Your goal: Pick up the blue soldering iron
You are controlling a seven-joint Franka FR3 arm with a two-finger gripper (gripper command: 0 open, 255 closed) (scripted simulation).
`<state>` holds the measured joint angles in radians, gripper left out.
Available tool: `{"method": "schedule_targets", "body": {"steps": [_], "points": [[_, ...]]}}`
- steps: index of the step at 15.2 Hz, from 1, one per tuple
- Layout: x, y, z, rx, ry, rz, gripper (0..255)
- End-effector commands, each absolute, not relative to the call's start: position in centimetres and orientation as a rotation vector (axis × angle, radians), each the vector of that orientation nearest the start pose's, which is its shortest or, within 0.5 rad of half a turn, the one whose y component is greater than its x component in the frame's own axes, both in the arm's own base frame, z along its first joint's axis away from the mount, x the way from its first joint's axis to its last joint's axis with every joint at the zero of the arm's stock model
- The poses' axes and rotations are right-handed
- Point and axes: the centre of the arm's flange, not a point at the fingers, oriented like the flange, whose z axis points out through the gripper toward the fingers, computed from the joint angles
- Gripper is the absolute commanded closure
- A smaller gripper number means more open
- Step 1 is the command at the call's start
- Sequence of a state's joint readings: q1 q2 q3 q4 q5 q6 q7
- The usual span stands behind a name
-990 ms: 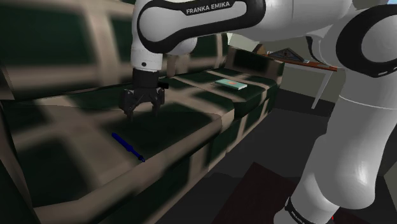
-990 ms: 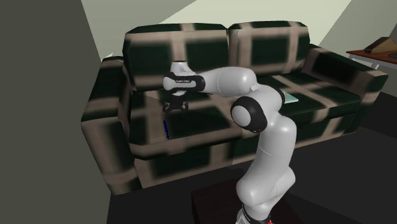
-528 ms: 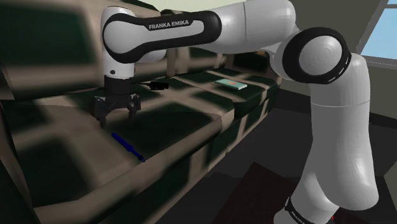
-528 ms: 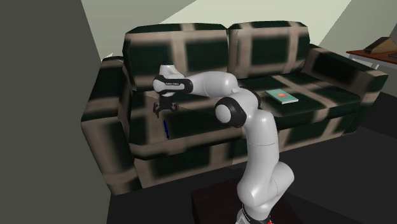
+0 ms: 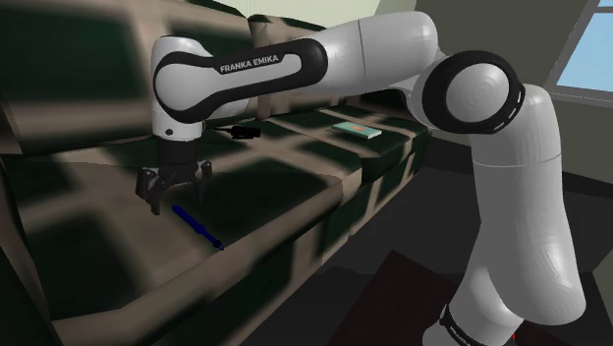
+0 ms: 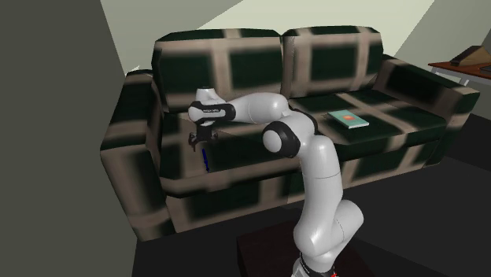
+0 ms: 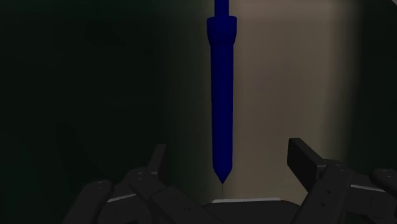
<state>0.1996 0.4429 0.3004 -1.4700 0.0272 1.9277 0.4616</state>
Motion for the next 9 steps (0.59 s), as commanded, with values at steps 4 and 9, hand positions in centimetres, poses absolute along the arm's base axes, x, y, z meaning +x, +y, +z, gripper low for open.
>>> {"method": "schedule_targets", "body": {"steps": [4,9], "points": [[61.73,30.18,43.45,-2.990,0.001,0.060,255],[61.75,30.19,43.41,-2.990,0.001,0.060,255]]}}
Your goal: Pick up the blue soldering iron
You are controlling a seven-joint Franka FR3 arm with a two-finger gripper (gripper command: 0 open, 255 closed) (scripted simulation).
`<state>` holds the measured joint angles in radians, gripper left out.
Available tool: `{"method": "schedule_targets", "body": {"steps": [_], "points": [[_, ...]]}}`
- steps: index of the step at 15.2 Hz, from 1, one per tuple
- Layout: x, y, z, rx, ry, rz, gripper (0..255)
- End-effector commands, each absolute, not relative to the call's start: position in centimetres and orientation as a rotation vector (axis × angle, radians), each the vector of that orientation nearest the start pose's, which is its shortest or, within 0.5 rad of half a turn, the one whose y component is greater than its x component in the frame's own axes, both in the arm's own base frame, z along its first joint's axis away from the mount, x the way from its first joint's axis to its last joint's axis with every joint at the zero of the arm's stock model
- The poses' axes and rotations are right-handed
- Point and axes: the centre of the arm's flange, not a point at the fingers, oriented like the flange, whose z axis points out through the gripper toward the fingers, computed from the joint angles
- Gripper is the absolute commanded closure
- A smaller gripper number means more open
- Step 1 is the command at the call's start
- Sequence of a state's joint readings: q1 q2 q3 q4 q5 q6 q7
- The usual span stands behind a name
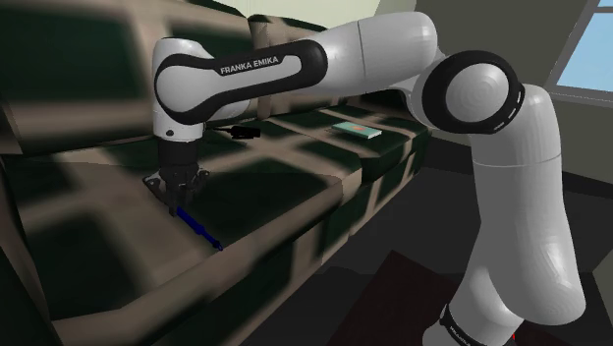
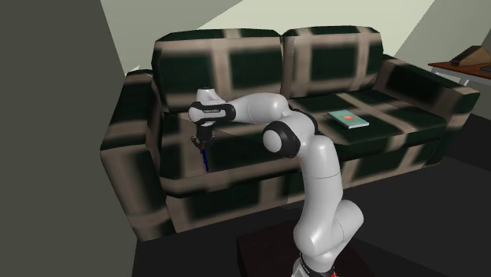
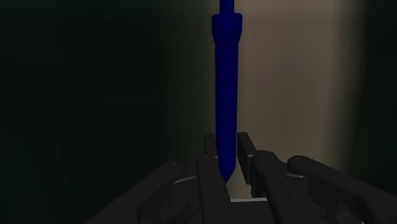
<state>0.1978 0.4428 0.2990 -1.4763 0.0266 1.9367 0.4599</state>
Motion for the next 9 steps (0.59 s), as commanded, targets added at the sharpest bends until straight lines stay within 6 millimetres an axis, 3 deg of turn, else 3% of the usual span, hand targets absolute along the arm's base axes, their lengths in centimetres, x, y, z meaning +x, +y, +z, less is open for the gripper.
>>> {"method": "schedule_targets", "body": {"steps": [1,9], "points": [[61.7,30.2,43.4,-2.990,0.001,0.060,255],[61.7,30.1,47.0,-2.990,0.000,0.060,255]]}}
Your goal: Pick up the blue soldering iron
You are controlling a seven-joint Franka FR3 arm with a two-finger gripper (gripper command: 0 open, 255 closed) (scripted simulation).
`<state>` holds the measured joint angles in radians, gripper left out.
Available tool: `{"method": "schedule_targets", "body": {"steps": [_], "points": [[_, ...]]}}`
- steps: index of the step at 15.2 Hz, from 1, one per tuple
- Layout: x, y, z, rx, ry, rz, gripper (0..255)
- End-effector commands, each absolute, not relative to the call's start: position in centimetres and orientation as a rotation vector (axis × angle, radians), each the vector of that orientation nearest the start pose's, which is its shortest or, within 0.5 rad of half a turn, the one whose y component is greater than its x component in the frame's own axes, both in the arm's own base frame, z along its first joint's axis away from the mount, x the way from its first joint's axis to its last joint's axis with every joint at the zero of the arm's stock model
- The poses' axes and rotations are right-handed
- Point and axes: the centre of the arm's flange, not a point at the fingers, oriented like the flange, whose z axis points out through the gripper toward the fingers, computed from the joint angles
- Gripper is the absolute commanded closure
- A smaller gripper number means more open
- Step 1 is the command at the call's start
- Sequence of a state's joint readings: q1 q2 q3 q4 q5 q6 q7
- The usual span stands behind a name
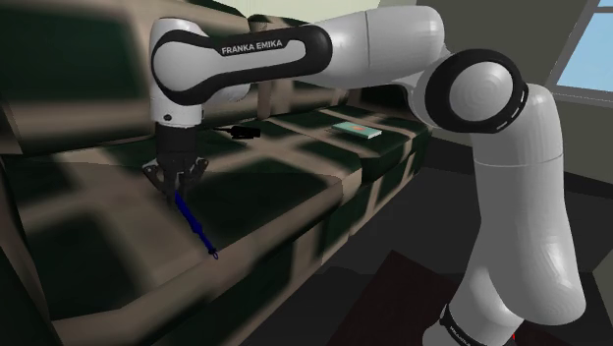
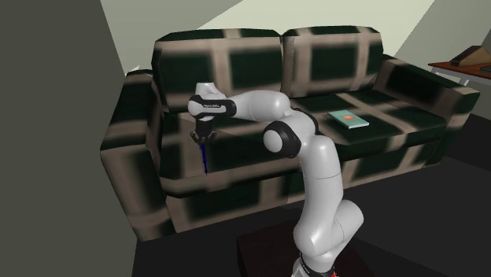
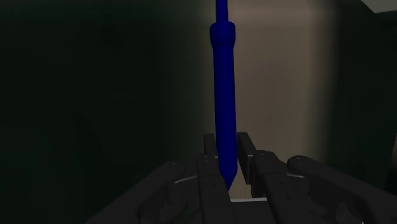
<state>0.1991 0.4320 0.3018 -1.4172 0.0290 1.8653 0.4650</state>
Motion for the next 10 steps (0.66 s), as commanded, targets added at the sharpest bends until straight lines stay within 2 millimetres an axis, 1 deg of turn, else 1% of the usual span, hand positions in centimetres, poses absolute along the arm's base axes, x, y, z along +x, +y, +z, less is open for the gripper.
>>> {"method": "schedule_targets", "body": {"steps": [1,8,10], "points": [[61.7,30.1,47.6,-2.990,0.000,0.060,255],[61.7,30.1,51.3,-2.990,0.000,0.060,255],[61.7,30.1,51.3,-2.990,0.000,0.060,255]]}}
